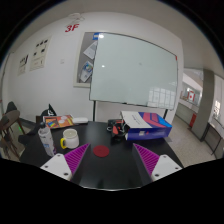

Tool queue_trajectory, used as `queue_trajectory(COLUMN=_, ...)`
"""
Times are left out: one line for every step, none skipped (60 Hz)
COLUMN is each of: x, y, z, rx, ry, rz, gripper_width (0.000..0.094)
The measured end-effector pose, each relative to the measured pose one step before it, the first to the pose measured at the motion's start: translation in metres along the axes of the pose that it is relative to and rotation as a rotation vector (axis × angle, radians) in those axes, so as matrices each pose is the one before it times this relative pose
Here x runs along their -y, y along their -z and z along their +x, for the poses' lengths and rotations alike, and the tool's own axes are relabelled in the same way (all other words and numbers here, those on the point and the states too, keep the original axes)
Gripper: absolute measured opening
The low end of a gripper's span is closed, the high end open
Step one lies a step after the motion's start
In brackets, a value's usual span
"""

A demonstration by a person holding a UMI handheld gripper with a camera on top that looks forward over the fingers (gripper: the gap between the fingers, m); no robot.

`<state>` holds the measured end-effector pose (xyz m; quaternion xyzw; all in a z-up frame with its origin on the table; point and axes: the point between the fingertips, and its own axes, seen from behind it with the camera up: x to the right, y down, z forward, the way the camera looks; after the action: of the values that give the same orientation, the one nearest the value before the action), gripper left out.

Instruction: Pour water

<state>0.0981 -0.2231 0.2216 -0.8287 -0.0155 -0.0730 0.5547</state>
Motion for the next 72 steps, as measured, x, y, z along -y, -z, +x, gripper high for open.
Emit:
queue_trajectory(x=-0.00147, y=0.00039, z=-0.00048, rx=-0.00007, ry=0.0012, rz=-0.00331, gripper_width=0.0845)
queue_trajectory(x=-0.00152, y=0.00019, z=-0.00065, rx=-0.00064, ry=0.0017, rz=-0.00252, gripper_width=0.0845)
queue_trajectory(x=-0.00169, y=-0.00016, z=-0.00113, rx=-0.00069, ry=0.0017, rz=-0.00177, gripper_width=0.0846)
queue_trajectory(x=-0.00179, y=-0.00040, z=-0.00200, rx=-0.00050, ry=0.0013, rz=-0.00078, gripper_width=0.0845)
queue_trajectory(x=-0.00249, y=-0.00081, z=-0.00229, rx=-0.00068, ry=0.0012, rz=-0.00039, gripper_width=0.0845)
queue_trajectory(x=-0.00285, y=-0.00116, z=-0.00288, rx=-0.00081, ry=0.0018, rz=-0.00083, gripper_width=0.0846)
queue_trajectory(x=-0.00372, y=-0.00108, z=-0.00306, rx=-0.00162, ry=0.0014, rz=-0.00235, gripper_width=0.0845)
queue_trajectory(x=-0.00392, y=0.00218, z=-0.00077, rx=-0.00095, ry=0.0012, rz=-0.00461, gripper_width=0.0845)
queue_trajectory(x=-0.00490, y=-0.00281, z=-0.00480, rx=-0.00377, ry=0.0012, rz=-0.00469, gripper_width=0.0845)
queue_trajectory(x=-0.00511, y=-0.00126, z=-0.00359, rx=-0.00417, ry=-0.0003, rz=-0.00411, gripper_width=0.0845)
queue_trajectory(x=-0.00554, y=-0.00129, z=-0.00336, rx=-0.00312, ry=-0.0009, rz=-0.00331, gripper_width=0.0845)
queue_trajectory(x=-0.00588, y=-0.00113, z=-0.00411, rx=-0.00239, ry=-0.0013, rz=-0.00379, gripper_width=0.0845)
queue_trajectory(x=-0.00629, y=-0.00074, z=-0.00481, rx=-0.00062, ry=-0.0014, rz=-0.00458, gripper_width=0.0845)
queue_trajectory(x=-0.00673, y=-0.00043, z=-0.00549, rx=0.00132, ry=-0.0013, rz=-0.00608, gripper_width=0.0845)
queue_trajectory(x=-0.00685, y=-0.00071, z=-0.00584, rx=0.00219, ry=-0.0013, rz=-0.00692, gripper_width=0.0847)
queue_trajectory(x=-0.00734, y=-0.00026, z=-0.00624, rx=0.00246, ry=-0.0022, rz=-0.00828, gripper_width=0.0843)
queue_trajectory(x=-0.00765, y=-0.00062, z=-0.00614, rx=0.00042, ry=-0.0025, rz=-0.01021, gripper_width=0.0845)
queue_trajectory(x=-0.00729, y=-0.00004, z=-0.00659, rx=0.00066, ry=-0.0035, rz=-0.01130, gripper_width=0.0845)
queue_trajectory(x=-0.00751, y=0.00011, z=-0.00678, rx=0.00199, ry=-0.0032, rz=-0.01096, gripper_width=0.0846)
queue_trajectory(x=-0.00665, y=0.00027, z=-0.00801, rx=0.00433, ry=-0.0032, rz=-0.00941, gripper_width=0.0845)
queue_trajectory(x=-0.00650, y=0.00021, z=-0.00888, rx=0.00650, ry=-0.0036, rz=-0.00722, gripper_width=0.0840)
queue_trajectory(x=-0.00581, y=0.00027, z=-0.00967, rx=0.00754, ry=-0.0048, rz=-0.00491, gripper_width=0.0839)
queue_trajectory(x=-0.00498, y=-0.00007, z=-0.00957, rx=0.00698, ry=-0.0061, rz=-0.00243, gripper_width=0.0836)
queue_trajectory(x=-0.00434, y=-0.00026, z=-0.01006, rx=0.00739, ry=-0.0073, rz=-0.00153, gripper_width=0.0839)
queue_trajectory(x=-0.00344, y=0.00122, z=-0.00970, rx=0.00670, ry=-0.0075, rz=-0.00258, gripper_width=0.0838)
queue_trajectory(x=-0.00431, y=-0.00174, z=-0.01084, rx=0.00776, ry=-0.0077, rz=-0.00251, gripper_width=0.0839)
queue_trajectory(x=-0.00392, y=-0.00122, z=-0.01112, rx=0.00803, ry=-0.0070, rz=-0.00390, gripper_width=0.0839)
queue_trajectory(x=-0.00406, y=-0.00217, z=-0.01135, rx=0.00856, ry=-0.0073, rz=-0.00490, gripper_width=0.0842)
queue_trajectory(x=-0.00314, y=-0.00224, z=-0.01152, rx=0.00961, ry=-0.0061, rz=-0.00486, gripper_width=0.0841)
queue_trajectory(x=-0.00269, y=-0.00225, z=-0.01208, rx=0.01088, ry=-0.0055, rz=-0.00425, gripper_width=0.0839)
queue_trajectory(x=-0.00215, y=-0.00296, z=-0.01201, rx=0.01058, ry=-0.0045, rz=-0.00274, gripper_width=0.0838)
queue_trajectory(x=-0.00113, y=-0.00354, z=-0.01068, rx=0.00893, ry=-0.0045, rz=-0.00101, gripper_width=0.0840)
queue_trajectory(x=0.00006, y=-0.00405, z=-0.01042, rx=0.00730, ry=-0.0045, rz=0.00183, gripper_width=0.0840)
queue_trajectory(x=0.00060, y=-0.00456, z=-0.01051, rx=0.00863, ry=-0.0040, rz=0.00410, gripper_width=0.0839)
queue_trajectory(x=0.00099, y=-0.00489, z=-0.01025, rx=0.00854, ry=-0.0041, rz=0.00387, gripper_width=0.0839)
queue_trajectory(x=0.00116, y=-0.00522, z=-0.00961, rx=0.00658, ry=-0.0040, rz=0.00258, gripper_width=0.0841)
queue_trajectory(x=0.00132, y=-0.00538, z=-0.00893, rx=0.00557, ry=-0.0036, rz=0.00158, gripper_width=0.0840)
queue_trajectory(x=0.00142, y=-0.00561, z=-0.00847, rx=0.00478, ry=-0.0022, rz=0.00215, gripper_width=0.0839)
queue_trajectory(x=0.00215, y=-0.00563, z=-0.00754, rx=0.00460, ry=-0.0010, rz=0.00419, gripper_width=0.0838)
queue_trajectory(x=0.00277, y=-0.00596, z=-0.00683, rx=0.00378, ry=-0.0001, rz=0.00616, gripper_width=0.0838)
queue_trajectory(x=0.00365, y=-0.00619, z=-0.00634, rx=0.00301, ry=0.0009, rz=0.00805, gripper_width=0.0838)
queue_trajectory(x=0.00383, y=-0.00638, z=-0.00563, rx=0.00185, ry=0.0019, rz=0.00891, gripper_width=0.0841)
queue_trajectory(x=0.00349, y=-0.00608, z=-0.00479, rx=0.00073, ry=0.0027, rz=0.00835, gripper_width=0.0839)
queue_trajectory(x=0.00357, y=-0.00660, z=-0.00406, rx=-0.00036, ry=0.0029, rz=0.00711, gripper_width=0.0840)
queue_trajectory(x=0.00356, y=-0.00648, z=-0.00354, rx=-0.00063, ry=0.0032, rz=0.00628, gripper_width=0.0839)
queue_trajectory(x=0.00364, y=-0.00627, z=-0.00284, rx=-0.00072, ry=0.0031, rz=0.00658, gripper_width=0.0839)
queue_trajectory(x=0.00359, y=-0.00609, z=-0.00234, rx=-0.00146, ry=0.0025, rz=0.00746, gripper_width=0.0842)
queue_trajectory(x=0.00413, y=-0.00618, z=-0.00162, rx=-0.00245, ry=0.0026, rz=0.00853, gripper_width=0.0842)
queue_trajectory(x=0.00381, y=-0.00648, z=-0.00107, rx=-0.00404, ry=0.0024, rz=0.00840, gripper_width=0.0842)
queue_trajectory(x=0.00368, y=-0.00613, z=-0.00035, rx=-0.00492, ry=0.0024, rz=0.00750, gripper_width=0.0840)
queue_trajectory(x=0.00387, y=-0.00603, z=-0.00025, rx=-0.00561, ry=0.0029, rz=0.00735, gripper_width=0.0841)
queue_trajectory(x=0.00368, y=-0.00603, z=0.00027, rx=-0.00641, ry=0.0028, rz=0.00789, gripper_width=0.0840)
queue_trajectory(x=0.00300, y=-0.00580, z=0.00062, rx=-0.00701, ry=0.0023, rz=0.00841, gripper_width=0.0839)
queue_trajectory(x=0.00267, y=-0.00571, z=0.00087, rx=-0.00761, ry=0.0023, rz=0.00729, gripper_width=0.0838)
queue_trajectory(x=0.00242, y=-0.00540, z=0.00085, rx=-0.00578, ry=0.0021, rz=0.00553, gripper_width=0.0835)
queue_trajectory(x=0.00207, y=-0.00518, z=0.00037, rx=-0.00403, ry=0.0022, rz=0.00526, gripper_width=0.0833)
queue_trajectory(x=0.00189, y=-0.00483, z=0.00042, rx=-0.00273, ry=0.0014, rz=0.00493, gripper_width=0.0827)
queue_trajectory(x=0.00088, y=-0.00491, z=0.00027, rx=-0.00121, ry=0.0008, rz=0.00437, gripper_width=0.0830)
queue_trajectory(x=0.00147, y=-0.00372, z=-0.00049, rx=-0.00179, ry=0.0012, rz=0.00361, gripper_width=0.0819)
queue_trajectory(x=0.00080, y=-0.00329, z=-0.00020, rx=-0.00154, ry=0.0016, rz=0.00283, gripper_width=0.0806)
queue_trajectory(x=0.00100, y=-0.00297, z=-0.00019, rx=-0.00007, ry=0.0026, rz=0.00267, gripper_width=0.0791)
queue_trajectory(x=0.00145, y=-0.00283, z=-0.00115, rx=0.00392, ry=0.0031, rz=0.00476, gripper_width=0.0783)
queue_trajectory(x=0.00194, y=-0.00216, z=-0.00140, rx=0.00517, ry=0.0032, rz=0.00769, gripper_width=0.0750)
queue_trajectory(x=0.00192, y=-0.00176, z=-0.00182, rx=0.00485, ry=0.0040, rz=0.00931, gripper_width=0.0690)
queue_trajectory(x=0.00151, y=-0.00108, z=-0.00094, rx=0.00244, ry=0.0036, rz=0.00861, gripper_width=0.0629)
queue_trajectory(x=0.00134, y=-0.00089, z=0.00134, rx=-0.00601, ry=0.0050, rz=0.00744, gripper_width=0.0568)
queue_trajectory(x=0.00175, y=-0.00118, z=0.00037, rx=0.00106, ry=0.0024, rz=0.00256, gripper_width=0.0544)
queue_trajectory(x=-0.00055, y=-0.00083, z=-0.00065, rx=-0.00034, ry=0.0014, rz=0.00659, gripper_width=0.0543)
queue_trajectory(x=0.00048, y=0.00103, z=-0.00147, rx=0.00267, ry=0.0017, rz=0.00199, gripper_width=0.0534)
queue_trajectory(x=0.00045, y=-0.00014, z=-0.00042, rx=0.00451, ry=0.0014, rz=0.00252, gripper_width=0.0507)
queue_trajectory(x=0.00026, y=0.00009, z=-0.00066, rx=0.00349, ry=-0.0007, rz=0.00215, gripper_width=0.0496)
queue_trajectory(x=0.00015, y=0.00015, z=-0.00043, rx=0.00190, ry=-0.0021, rz=0.00117, gripper_width=0.0473)
